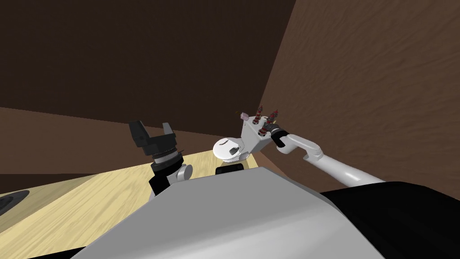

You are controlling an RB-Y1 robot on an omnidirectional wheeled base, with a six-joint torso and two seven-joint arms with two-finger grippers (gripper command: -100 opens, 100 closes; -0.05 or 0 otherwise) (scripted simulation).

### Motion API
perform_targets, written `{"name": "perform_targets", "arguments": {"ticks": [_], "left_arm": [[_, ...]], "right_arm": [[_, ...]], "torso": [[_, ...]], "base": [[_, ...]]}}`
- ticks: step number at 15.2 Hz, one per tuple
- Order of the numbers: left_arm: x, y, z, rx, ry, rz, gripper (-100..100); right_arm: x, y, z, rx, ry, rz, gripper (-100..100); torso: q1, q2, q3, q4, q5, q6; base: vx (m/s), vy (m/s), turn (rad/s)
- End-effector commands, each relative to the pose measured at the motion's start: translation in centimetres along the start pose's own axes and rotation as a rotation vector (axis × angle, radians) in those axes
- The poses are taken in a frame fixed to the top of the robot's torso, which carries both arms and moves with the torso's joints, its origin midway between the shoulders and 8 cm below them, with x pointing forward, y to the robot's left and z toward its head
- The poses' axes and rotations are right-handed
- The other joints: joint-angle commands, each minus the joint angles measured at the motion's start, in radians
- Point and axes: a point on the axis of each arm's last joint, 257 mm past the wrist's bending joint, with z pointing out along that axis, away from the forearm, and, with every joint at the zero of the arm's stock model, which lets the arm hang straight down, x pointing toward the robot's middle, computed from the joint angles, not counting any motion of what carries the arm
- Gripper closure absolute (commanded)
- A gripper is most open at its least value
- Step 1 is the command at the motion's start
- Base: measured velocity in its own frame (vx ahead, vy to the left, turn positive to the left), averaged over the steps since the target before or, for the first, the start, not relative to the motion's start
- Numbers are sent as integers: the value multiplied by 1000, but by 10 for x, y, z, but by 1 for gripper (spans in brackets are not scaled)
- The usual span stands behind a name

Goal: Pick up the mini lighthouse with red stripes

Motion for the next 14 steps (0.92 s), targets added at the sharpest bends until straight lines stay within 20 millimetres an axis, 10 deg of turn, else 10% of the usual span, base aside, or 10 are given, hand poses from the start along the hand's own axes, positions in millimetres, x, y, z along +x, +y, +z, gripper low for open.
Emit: {"name": "perform_targets", "arguments": {"ticks": [1, 14], "left_arm": [[0, 0, 0, 0, 0, 0, 0], [0, 0, 0, 0, 0, 0, 0]], "right_arm": [[5, 0, -9, -11, 10, 18, 100], [7, -61, -54, 74, 4, 6, 100]], "torso": [[0, 0, 0, 0, 0, 0], [1, -1, -5, -9, -11, 0]], "base": [[18, 24, 89], [18, 24, 69]]}}
